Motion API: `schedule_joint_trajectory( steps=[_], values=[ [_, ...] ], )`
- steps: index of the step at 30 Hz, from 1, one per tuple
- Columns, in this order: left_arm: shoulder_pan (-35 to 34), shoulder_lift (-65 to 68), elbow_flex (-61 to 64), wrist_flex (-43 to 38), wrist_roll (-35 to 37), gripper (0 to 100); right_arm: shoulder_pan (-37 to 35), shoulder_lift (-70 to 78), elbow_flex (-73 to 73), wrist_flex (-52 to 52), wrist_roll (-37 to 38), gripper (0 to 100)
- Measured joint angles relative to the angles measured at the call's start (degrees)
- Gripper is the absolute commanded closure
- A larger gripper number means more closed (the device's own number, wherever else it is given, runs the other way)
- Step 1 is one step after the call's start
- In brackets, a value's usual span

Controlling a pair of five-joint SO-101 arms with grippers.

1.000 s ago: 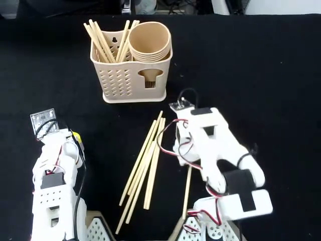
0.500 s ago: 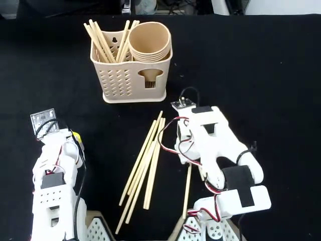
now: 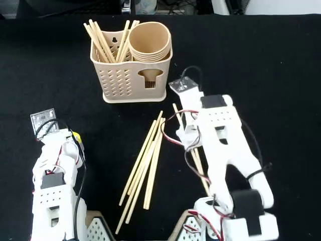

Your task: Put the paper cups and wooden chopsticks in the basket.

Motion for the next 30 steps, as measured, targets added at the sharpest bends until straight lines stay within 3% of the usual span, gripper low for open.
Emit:
schedule_joint_trajectory(
  steps=[3,8,15,26,30],
  values=[
    [0.0,0.0,0.0,0.0,0.0,89,2.81,4.4,0.0,-3.34,2.81,96.6],
    [0.0,0.0,0.0,0.0,0.0,89,4.22,9.67,0.0,-6.59,5.8,84.4],
    [0.0,0.0,0.0,0.0,0.0,89,4.4,10.2,0.0,-11.08,6.24,90.8],
    [0.0,0.0,0.0,0.0,0.0,89,4.4,10.37,0.0,-12.22,6.24,90.1],
    [0.0,0.0,0.0,0.0,0.0,89,3.6,10.37,0.0,-12.22,6.42,84.9]
  ],
)
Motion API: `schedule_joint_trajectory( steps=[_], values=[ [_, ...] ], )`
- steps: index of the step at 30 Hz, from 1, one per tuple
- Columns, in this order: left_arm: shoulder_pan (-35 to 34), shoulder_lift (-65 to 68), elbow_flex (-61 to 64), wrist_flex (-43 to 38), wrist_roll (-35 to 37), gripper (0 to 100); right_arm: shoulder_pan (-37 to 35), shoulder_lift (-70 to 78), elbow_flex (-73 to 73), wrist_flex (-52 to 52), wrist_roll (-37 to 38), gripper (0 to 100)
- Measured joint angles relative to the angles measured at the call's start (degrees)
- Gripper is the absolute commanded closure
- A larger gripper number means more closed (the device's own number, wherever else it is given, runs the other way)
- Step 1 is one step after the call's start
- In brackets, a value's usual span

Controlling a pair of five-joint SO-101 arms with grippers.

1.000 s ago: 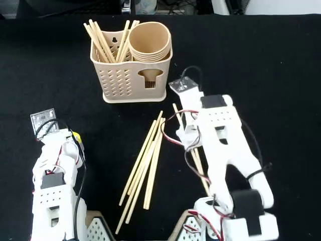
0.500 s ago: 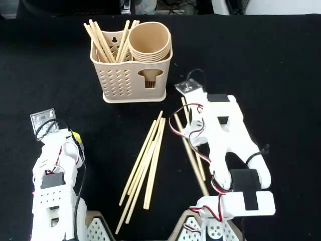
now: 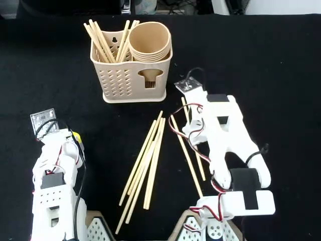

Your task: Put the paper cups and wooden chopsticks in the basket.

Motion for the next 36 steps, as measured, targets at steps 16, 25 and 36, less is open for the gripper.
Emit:
schedule_joint_trajectory(
  steps=[16,25,36],
  values=[
    [0.0,0.0,0.0,0.0,0.0,89,-6.07,0.0,2.29,-0.44,0.0,69.6],
    [0.0,0.0,0.0,0.0,0.0,89,-7.56,0.0,7.56,-6.15,0.0,69.5],
    [0.0,0.0,0.0,0.0,0.0,89,-7.21,-0.18,7.65,-6.68,0.0,90.9]
  ],
)
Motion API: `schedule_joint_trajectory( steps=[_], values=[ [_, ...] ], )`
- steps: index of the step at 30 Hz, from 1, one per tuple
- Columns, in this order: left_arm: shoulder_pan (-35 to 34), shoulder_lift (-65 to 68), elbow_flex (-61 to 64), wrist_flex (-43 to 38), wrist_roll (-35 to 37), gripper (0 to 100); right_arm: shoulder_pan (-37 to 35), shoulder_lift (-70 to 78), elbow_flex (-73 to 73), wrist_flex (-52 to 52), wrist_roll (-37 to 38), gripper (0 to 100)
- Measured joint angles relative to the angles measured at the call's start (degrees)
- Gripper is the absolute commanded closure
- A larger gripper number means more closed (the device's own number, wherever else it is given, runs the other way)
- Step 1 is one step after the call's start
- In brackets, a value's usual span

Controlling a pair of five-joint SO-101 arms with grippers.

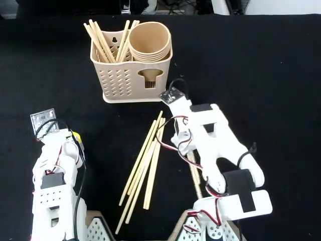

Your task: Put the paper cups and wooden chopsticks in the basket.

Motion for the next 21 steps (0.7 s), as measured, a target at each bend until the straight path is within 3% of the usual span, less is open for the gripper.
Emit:
schedule_joint_trajectory(
  steps=[4,17,21],
  values=[
    [0.0,0.0,0.0,0.0,0.0,89,-0.09,0.0,0.18,0.0,0.0,85.4],
    [0.0,0.0,0.0,0.0,0.0,89,-1.76,-0.88,2.02,0.0,0.0,85.5],
    [0.0,0.0,0.0,0.0,0.0,89,-1.76,-0.97,2.46,-1.58,0.0,93.6]
  ],
)
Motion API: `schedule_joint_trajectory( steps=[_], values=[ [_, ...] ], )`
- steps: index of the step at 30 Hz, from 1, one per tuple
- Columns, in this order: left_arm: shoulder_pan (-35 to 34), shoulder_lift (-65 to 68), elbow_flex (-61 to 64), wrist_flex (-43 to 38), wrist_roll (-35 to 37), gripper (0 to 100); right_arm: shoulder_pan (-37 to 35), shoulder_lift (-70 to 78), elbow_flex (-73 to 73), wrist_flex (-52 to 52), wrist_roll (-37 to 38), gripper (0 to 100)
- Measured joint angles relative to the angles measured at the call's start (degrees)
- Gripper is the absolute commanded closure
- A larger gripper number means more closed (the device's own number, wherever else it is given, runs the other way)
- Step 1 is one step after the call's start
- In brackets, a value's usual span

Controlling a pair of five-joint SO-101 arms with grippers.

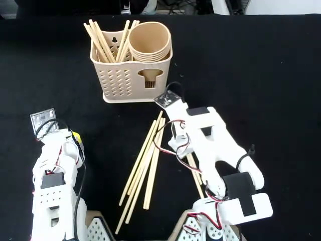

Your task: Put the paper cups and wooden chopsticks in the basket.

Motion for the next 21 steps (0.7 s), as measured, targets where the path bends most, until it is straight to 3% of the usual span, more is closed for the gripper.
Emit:
schedule_joint_trajectory(
  steps=[3,16,18,21],
  values=[
    [0.0,0.0,0.0,0.0,0.0,89,0.26,0.0,0.0,-0.79,0.0,98.1],
    [0.0,0.0,0.0,0.0,0.0,89,0.26,0.0,0.09,-0.88,2.37,98.3],
    [0.0,0.0,0.0,0.0,0.0,89,0.26,0.0,0.09,-0.88,2.37,94.8],
    [0.0,0.0,0.0,0.0,0.0,89,0.26,0.0,0.18,-0.88,3.69,80.5]
  ],
)
